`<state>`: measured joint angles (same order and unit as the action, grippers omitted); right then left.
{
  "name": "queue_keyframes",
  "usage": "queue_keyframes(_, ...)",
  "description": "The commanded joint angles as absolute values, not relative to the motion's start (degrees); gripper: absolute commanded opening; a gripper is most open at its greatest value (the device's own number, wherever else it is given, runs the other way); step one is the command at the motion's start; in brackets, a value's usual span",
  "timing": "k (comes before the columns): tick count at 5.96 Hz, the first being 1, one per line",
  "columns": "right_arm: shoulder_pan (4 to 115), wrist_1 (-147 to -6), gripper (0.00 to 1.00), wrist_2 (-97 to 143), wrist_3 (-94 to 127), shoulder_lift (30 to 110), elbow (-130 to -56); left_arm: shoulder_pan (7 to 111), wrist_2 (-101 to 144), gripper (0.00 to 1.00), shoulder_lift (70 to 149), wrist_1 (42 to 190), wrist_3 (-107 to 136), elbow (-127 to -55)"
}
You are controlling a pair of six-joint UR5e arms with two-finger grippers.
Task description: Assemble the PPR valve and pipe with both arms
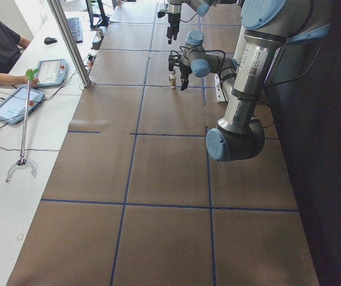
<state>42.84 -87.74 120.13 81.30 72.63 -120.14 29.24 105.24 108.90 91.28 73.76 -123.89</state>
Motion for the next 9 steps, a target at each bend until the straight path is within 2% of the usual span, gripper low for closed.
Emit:
queue_keyframes(1,53.47,-87.36,1.00,123.48,58.76,85.55,-121.38,35.74,113.77,0.87,102.78,91.23,62.29,-124.37)
queue_keyframes(2,59.70,-87.45,1.00,123.83,46.62,86.91,-116.68,39.86,114.78,0.87,98.13,91.49,54.57,-124.45)
queue_keyframes(5,80.26,-87.80,1.00,134.89,11.71,88.58,-100.59,56.72,127.76,0.87,92.32,90.80,29.89,-122.70)
queue_keyframes(7,88.03,-89.38,1.00,135.09,-3.86,89.21,-93.39,68.58,133.38,0.87,90.27,90.62,8.90,-113.26)
queue_keyframes(8,89.63,-89.47,1.00,135.17,-8.65,89.38,-90.82,74.30,134.37,0.87,89.65,90.53,-0.87,-106.07)
queue_keyframes(9,89.91,-89.47,1.00,135.18,-9.48,90.52,-90.70,81.58,135.17,0.88,88.87,90.61,-11.76,-99.38)
